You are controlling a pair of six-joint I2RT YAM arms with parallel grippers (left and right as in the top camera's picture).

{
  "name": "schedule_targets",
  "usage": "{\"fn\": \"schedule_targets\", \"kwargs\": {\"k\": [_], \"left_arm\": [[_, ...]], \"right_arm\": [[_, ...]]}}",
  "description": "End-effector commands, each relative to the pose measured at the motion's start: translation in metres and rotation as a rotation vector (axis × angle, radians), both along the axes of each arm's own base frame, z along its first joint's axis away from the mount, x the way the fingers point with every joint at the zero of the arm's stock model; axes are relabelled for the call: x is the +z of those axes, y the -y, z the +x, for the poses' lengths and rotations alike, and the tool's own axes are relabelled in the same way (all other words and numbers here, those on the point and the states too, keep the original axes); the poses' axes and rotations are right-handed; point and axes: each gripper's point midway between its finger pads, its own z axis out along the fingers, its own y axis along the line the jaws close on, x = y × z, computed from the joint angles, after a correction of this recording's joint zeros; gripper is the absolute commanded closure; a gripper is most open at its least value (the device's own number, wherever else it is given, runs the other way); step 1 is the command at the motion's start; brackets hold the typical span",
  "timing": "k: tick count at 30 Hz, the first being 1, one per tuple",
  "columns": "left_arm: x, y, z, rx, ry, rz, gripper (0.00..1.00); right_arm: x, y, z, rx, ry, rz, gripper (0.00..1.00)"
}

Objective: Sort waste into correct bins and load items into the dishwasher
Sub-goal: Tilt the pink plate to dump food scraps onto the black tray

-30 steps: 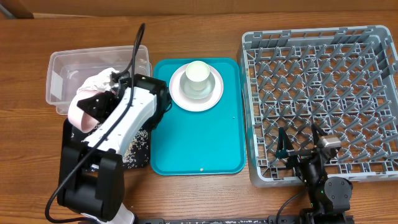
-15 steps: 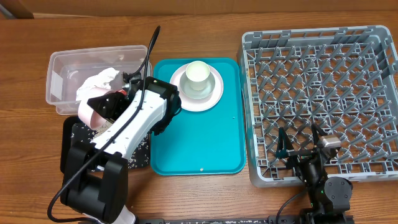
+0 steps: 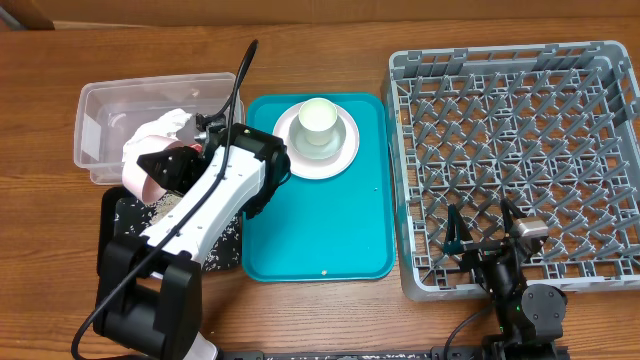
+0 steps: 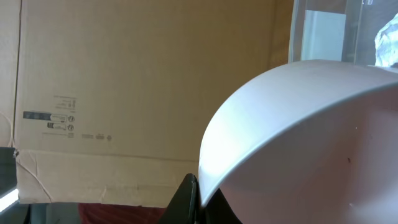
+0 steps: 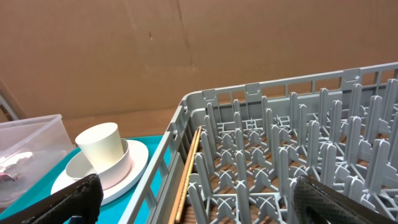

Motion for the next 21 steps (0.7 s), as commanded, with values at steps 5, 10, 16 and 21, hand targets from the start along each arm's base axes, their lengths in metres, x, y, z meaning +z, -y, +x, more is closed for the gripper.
{"fn": "schedule_targets", "kwargs": {"k": [5,10,16,21], "left_arm": [[0.026,0.005,0.002,-0.047,0.093,0.016,0.96],[0.026,0.007,-0.002,-0.05,0.037,0.014,0.96],[0.038,0.015,0.0,-0.09,0.108,0.013,0.96],[0.035,0.011,-0.003,-0.072,0.056,0.012,0.96]], "right_arm": [[-0.002,0.001,0.0,-0.006,0.004,0.001,0.0],[-0.002,0.001,0.0,-0.006,0.004,0.001,0.0],[-0.002,0.001,0.0,-0.006,0.004,0.001,0.0],[-0.002,0.001,0.0,-0.006,0.004,0.001,0.0]]}}
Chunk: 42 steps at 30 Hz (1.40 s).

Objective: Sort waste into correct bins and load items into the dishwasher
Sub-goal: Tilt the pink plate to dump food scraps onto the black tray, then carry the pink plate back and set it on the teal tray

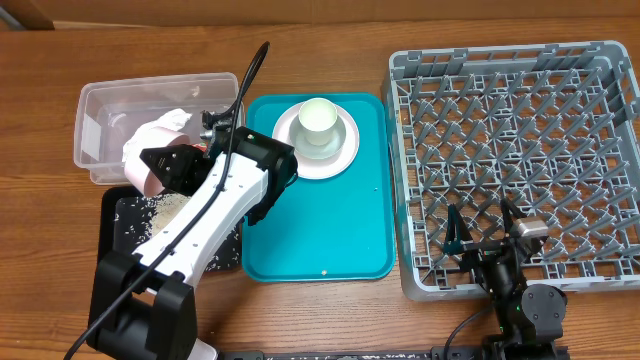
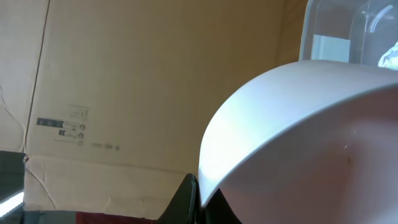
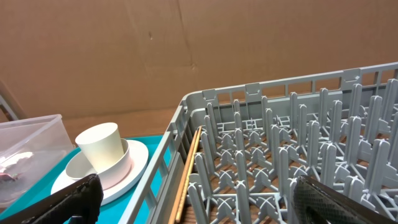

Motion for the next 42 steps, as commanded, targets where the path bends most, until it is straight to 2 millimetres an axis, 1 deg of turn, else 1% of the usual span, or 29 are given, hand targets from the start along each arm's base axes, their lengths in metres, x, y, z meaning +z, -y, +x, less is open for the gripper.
{"fn": "schedule_targets", "kwargs": {"k": [1,2,5,6,8,9,10,12,13,15,18,21,25,27,29,32,34,36,38,40,42], "left_arm": [[0.015,-0.001,-0.001,-0.006,0.066,-0.015,0.96],[0.017,-0.001,0.0,-0.012,0.116,-0.023,0.96],[0.016,-0.008,-0.002,0.014,0.117,-0.027,0.96],[0.016,-0.009,-0.003,0.019,0.056,-0.007,0.96],[0.016,-0.004,-0.006,0.003,-0.055,0.015,0.96],[0.022,-0.001,-0.007,-0.016,-0.011,0.013,0.96],[0.03,0.0,-0.007,-0.032,0.072,0.005,0.96],[0.037,-0.008,-0.008,-0.003,0.177,-0.042,0.96],[0.037,-0.013,-0.008,0.02,0.198,-0.061,0.96],[0.034,-0.02,-0.012,0.059,0.163,-0.092,0.96],[0.028,-0.02,-0.019,0.085,0.112,-0.145,0.96],[0.033,-0.021,-0.024,0.095,0.155,-0.191,0.96],[0.037,-0.021,-0.029,0.13,0.243,-0.326,0.96],[0.041,-0.019,-0.027,0.143,0.287,-0.406,0.96],[0.041,-0.014,-0.023,0.135,0.291,-0.481,0.96],[0.034,0.003,-0.01,0.057,0.172,-0.598,0.96],[0.023,0.025,0.002,-0.036,0.063,-0.712,0.96],[0.005,0.055,0.012,-0.125,-0.013,-0.884,0.96],[-0.01,0.09,0.017,-0.201,-0.077,-1.079,0.96],[-0.016,0.117,0.018,-0.256,-0.121,-1.226,0.96],[-0.018,0.143,0.019,-0.31,-0.153,-1.359,0.96]], "right_arm": [[-0.002,0.001,0.0,-0.006,0.004,0.001,0.0],[-0.002,0.001,0.0,-0.006,0.004,0.001,0.0],[-0.002,0.001,0.0,-0.006,0.004,0.001,0.0],[-0.002,0.001,0.0,-0.006,0.004,0.001,0.0],[-0.002,0.001,0.0,-0.006,0.004,0.001,0.0],[-0.002,0.001,0.0,-0.006,0.004,0.001,0.0],[-0.002,0.001,0.0,-0.006,0.004,0.001,0.0],[-0.002,0.001,0.0,-0.006,0.004,0.001,0.0],[-0.002,0.001,0.0,-0.006,0.004,0.001,0.0],[-0.002,0.001,0.0,-0.006,0.004,0.001,0.0],[-0.002,0.001,0.0,-0.006,0.004,0.001,0.0],[-0.002,0.001,0.0,-0.006,0.004,0.001,0.0],[-0.002,0.001,0.0,-0.006,0.004,0.001,0.0],[-0.002,0.001,0.0,-0.006,0.004,0.001,0.0],[-0.002,0.001,0.0,-0.006,0.004,0.001,0.0],[-0.002,0.001,0.0,-0.006,0.004,0.001,0.0],[-0.002,0.001,0.0,-0.006,0.004,0.001,0.0],[-0.002,0.001,0.0,-0.006,0.004,0.001,0.0],[-0.002,0.001,0.0,-0.006,0.004,0.001,0.0],[-0.002,0.001,0.0,-0.006,0.004,0.001,0.0],[-0.002,0.001,0.0,-0.006,0.004,0.001,0.0]]}}
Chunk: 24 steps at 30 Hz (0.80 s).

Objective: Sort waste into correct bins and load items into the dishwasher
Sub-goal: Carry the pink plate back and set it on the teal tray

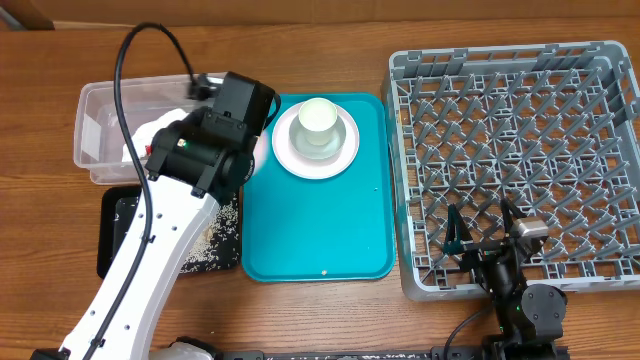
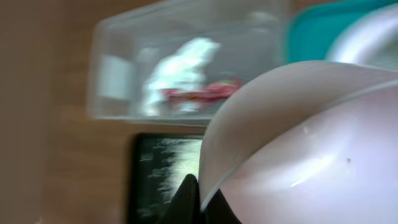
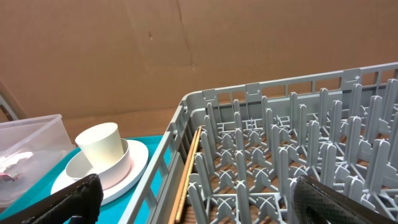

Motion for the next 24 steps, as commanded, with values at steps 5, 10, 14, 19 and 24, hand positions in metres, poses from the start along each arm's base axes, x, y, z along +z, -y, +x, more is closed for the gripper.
{"fn": "schedule_targets", "kwargs": {"k": [5,10,14,19,24], "left_arm": [[0.003,0.117,-0.008,-0.35,-0.091,-0.588,0.96],[-0.003,0.131,-0.008,-0.352,-0.098,-0.629,0.96],[-0.03,0.144,-0.022,-0.37,-0.193,-0.607,0.96],[-0.076,0.159,-0.034,-0.354,-0.307,-0.585,0.96],[-0.127,0.159,-0.042,-0.306,-0.434,-0.545,0.96]], "right_arm": [[-0.002,0.001,0.0,-0.006,0.004,0.001,0.0],[-0.002,0.001,0.0,-0.006,0.004,0.001,0.0],[-0.002,0.001,0.0,-0.006,0.004,0.001,0.0],[-0.002,0.001,0.0,-0.006,0.004,0.001,0.0],[-0.002,0.001,0.0,-0.006,0.004,0.001,0.0]]}}
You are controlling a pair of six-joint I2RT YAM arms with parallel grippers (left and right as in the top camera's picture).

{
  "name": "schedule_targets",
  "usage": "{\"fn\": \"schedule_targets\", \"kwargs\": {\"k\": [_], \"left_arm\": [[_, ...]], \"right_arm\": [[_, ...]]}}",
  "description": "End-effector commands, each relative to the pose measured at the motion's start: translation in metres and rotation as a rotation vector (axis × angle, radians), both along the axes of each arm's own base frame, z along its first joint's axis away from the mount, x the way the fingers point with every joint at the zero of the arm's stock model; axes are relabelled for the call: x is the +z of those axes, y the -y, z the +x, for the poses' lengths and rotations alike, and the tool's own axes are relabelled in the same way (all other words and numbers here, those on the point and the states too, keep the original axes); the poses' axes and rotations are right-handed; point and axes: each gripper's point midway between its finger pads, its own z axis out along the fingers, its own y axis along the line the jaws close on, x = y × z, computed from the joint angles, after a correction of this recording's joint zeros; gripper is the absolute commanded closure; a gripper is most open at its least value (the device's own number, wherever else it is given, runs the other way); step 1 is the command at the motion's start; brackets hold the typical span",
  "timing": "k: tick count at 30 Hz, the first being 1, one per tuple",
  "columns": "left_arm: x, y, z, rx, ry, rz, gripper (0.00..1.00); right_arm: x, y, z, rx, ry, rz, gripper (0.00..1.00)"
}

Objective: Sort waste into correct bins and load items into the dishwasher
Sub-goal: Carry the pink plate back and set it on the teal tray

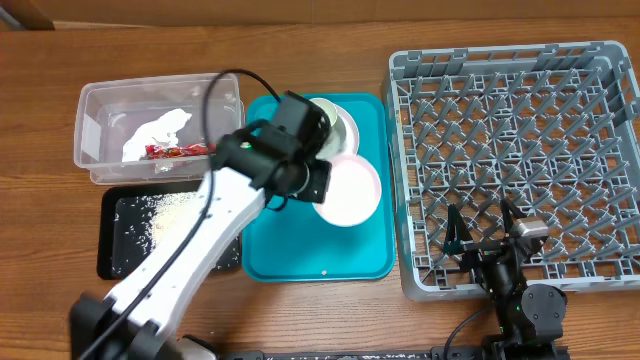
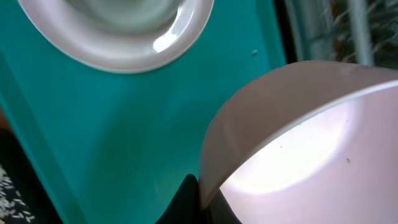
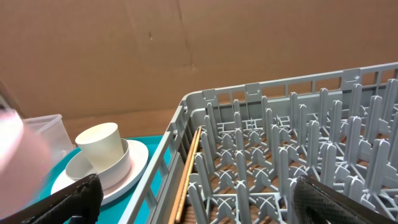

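My left gripper (image 1: 322, 187) is shut on the rim of a pale pink bowl (image 1: 348, 190), which it holds over the right middle of the teal tray (image 1: 290, 250). The left wrist view shows the bowl (image 2: 298, 143) empty, with my fingers (image 2: 198, 200) pinching its edge. A cream cup (image 3: 101, 151) stands in a white plate (image 2: 118, 31) at the tray's far end. The grey dish rack (image 1: 520, 150) fills the right side. My right gripper (image 3: 205, 200) hangs open over the rack's near left corner.
A clear bin (image 1: 100, 130) at the far left holds crumpled white paper and a red wrapper. In front of it a black tray (image 1: 130, 240) carries scattered rice. A wooden chopstick (image 3: 186, 174) lies inside the rack along its left wall.
My left gripper has moved right with the bowl, from the bin's right end to over the teal tray in front of the plate. The right arm has not moved.
The left gripper first held the pink bowl tilted over the bin's near edge and the black tray with rice, and stayed there. Later it held the bowl by the bin's right end. Now the bowl is over the teal tray, near the rack.
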Motion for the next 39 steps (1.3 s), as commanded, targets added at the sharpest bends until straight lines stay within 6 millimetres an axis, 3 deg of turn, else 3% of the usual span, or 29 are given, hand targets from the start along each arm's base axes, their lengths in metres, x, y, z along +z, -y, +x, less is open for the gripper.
{"fn": "schedule_targets", "kwargs": {"k": [1,6,12,16,20,24,33,39], "left_arm": [[-0.031,0.0,-0.007,0.017,-0.095,0.027,0.96],[-0.065,-0.002,-0.01,0.018,-0.186,0.081,0.96],[-0.09,-0.002,-0.014,0.018,-0.258,0.115,0.96],[-0.094,-0.002,-0.019,0.012,-0.289,0.108,0.96],[-0.087,-0.012,-0.01,0.035,-0.259,0.112,0.96],[-0.074,-0.017,-0.002,0.08,-0.272,0.018,0.96],[-0.049,-0.013,0.0,0.156,-0.412,-0.298,0.96],[-0.049,-0.015,0.002,0.166,-0.411,-0.3,0.96]], "right_arm": [[-0.002,0.001,0.0,-0.006,0.004,0.001,0.0],[-0.002,0.001,0.0,-0.006,0.004,0.001,0.0],[-0.002,0.001,0.0,-0.006,0.005,0.001,0.0],[-0.002,0.001,0.0,-0.006,0.005,0.001,0.0],[0.004,0.0,0.0,-0.002,0.016,0.061,0.0],[0.023,-0.004,-0.004,0.022,0.017,0.192,0.0],[0.113,0.007,-0.029,-0.032,-0.004,0.202,0.0],[0.161,0.006,-0.015,-0.051,-0.208,0.183,0.0]]}}
